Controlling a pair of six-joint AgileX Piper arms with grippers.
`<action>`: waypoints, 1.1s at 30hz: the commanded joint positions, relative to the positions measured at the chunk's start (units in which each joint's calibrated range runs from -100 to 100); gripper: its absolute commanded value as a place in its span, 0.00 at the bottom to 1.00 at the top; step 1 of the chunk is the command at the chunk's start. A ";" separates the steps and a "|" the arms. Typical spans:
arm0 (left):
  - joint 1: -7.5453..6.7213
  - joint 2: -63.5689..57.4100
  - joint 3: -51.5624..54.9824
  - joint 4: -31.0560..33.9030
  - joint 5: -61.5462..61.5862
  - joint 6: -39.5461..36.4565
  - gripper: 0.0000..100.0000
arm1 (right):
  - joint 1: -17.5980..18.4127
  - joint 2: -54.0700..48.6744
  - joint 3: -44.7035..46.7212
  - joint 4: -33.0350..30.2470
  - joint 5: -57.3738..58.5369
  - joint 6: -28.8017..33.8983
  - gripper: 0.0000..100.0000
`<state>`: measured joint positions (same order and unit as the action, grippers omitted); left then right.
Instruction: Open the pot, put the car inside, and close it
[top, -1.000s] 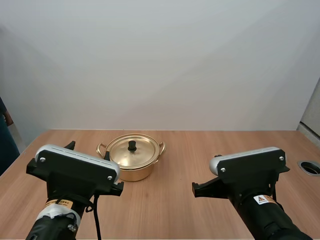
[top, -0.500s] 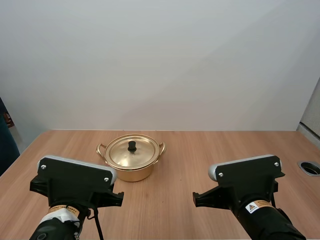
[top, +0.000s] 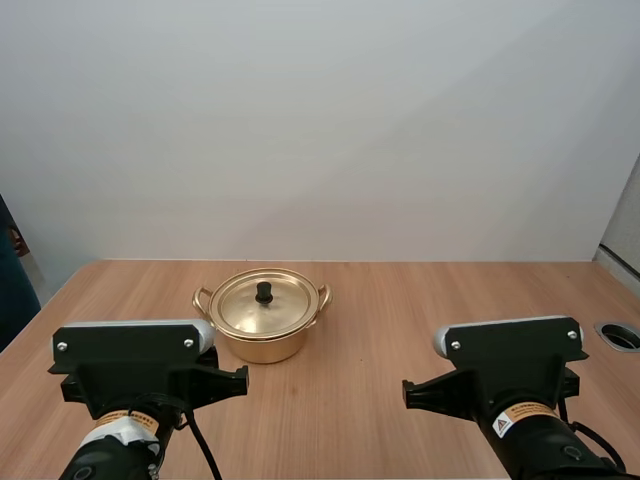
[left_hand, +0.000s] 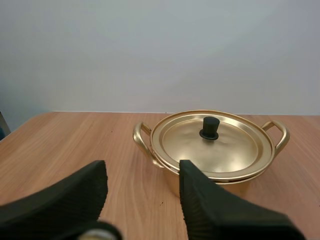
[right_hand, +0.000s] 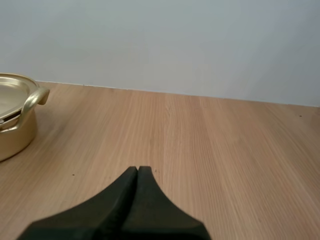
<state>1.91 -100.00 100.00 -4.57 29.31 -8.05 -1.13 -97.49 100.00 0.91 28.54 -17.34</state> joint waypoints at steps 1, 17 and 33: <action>0.04 0.00 0.00 0.66 -0.21 -0.14 0.00 | 0.01 0.01 0.00 -0.91 -0.12 3.84 0.00; 0.04 0.00 0.00 0.55 -0.06 -0.41 0.00 | 0.01 0.01 0.00 -0.91 -0.12 3.84 0.00; 0.04 0.00 0.00 0.55 -0.06 -0.41 0.00 | 0.01 0.01 0.00 -0.91 -0.12 3.84 0.00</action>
<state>1.91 -100.00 100.00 -3.95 29.31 -8.45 -1.13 -97.49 100.00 0.00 28.40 -13.54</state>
